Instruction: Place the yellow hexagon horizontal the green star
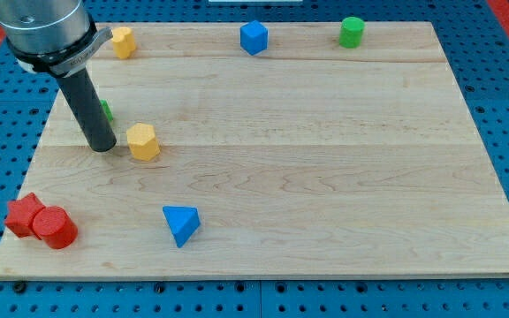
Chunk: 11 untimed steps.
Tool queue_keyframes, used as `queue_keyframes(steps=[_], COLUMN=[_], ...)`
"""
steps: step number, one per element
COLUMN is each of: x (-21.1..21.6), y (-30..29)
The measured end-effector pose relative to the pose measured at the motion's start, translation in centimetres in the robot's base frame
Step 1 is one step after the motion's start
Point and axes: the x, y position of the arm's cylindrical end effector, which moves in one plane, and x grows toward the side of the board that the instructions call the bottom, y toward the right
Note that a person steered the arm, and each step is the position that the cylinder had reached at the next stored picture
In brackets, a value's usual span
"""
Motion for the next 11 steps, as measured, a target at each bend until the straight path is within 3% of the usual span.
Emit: queue_keyframes(steps=[2,3,4,5,6,7,9,11], x=[0.7,1.1,-1.4,-1.5,0.8,2.6,-1.5,-0.5], y=[-2.6,-0.2,7.7,20.1,18.7,22.9,36.7,37.7])
